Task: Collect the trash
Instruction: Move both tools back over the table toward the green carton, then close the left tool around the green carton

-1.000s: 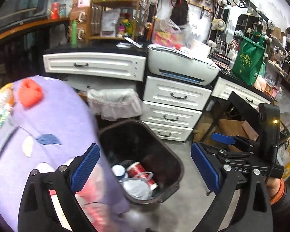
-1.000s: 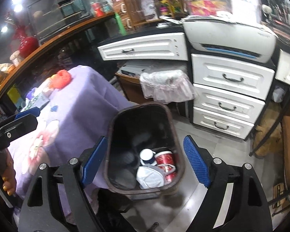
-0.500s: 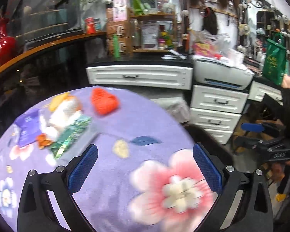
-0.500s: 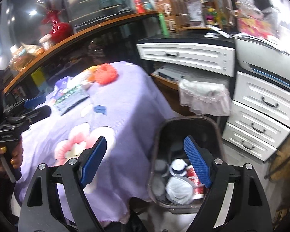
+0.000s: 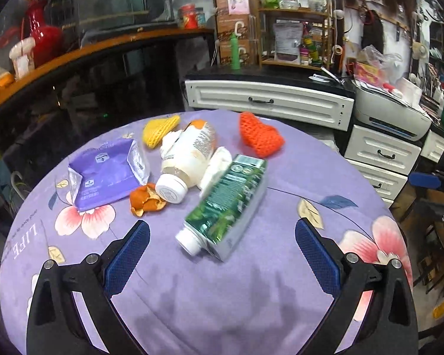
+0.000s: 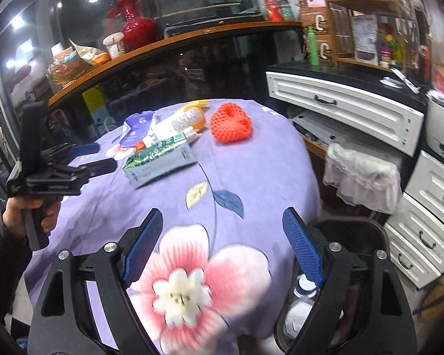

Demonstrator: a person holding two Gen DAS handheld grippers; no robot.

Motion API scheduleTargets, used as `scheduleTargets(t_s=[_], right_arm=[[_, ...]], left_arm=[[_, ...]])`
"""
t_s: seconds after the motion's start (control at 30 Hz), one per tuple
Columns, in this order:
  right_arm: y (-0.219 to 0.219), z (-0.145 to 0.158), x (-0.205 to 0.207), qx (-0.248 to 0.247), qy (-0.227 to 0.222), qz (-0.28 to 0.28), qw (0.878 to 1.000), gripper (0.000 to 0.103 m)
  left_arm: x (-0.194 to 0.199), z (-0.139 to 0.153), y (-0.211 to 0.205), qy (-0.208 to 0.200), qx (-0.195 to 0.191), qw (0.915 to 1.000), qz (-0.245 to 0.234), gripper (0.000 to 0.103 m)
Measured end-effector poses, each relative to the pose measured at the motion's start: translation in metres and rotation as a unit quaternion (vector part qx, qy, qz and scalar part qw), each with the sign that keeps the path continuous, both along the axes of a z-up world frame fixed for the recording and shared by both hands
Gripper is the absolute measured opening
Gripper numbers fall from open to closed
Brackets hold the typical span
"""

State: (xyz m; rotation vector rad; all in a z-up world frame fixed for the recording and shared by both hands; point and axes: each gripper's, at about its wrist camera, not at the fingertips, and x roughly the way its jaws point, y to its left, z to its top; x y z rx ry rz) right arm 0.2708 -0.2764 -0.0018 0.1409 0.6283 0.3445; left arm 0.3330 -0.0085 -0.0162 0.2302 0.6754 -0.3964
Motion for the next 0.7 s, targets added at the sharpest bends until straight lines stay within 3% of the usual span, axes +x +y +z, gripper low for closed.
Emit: scheduleTargets(t_s=[0.17, 0.57, 0.7], right_arm=[[0.011, 0.001, 0.019, -0.003, 0.004, 0.008, 1.0, 0.083], [0.003, -0.018, 0.043, -0.01, 0.025, 0.003, 1.0, 0.083], [0.004, -0.02, 0.052, -0.018, 0.027, 0.005, 0.999, 0.083]], left_arm=[[0.026, -0.008, -0.02, 0.02, 0.044, 0.9978, -0.045, 0.093], [0.072, -0.042, -0.052, 0.075, 0.125, 0.9849, -0.093, 0.061], [0.077, -0.051, -0.058, 0.085, 0.145, 0.9801, -0.105, 0.061]])
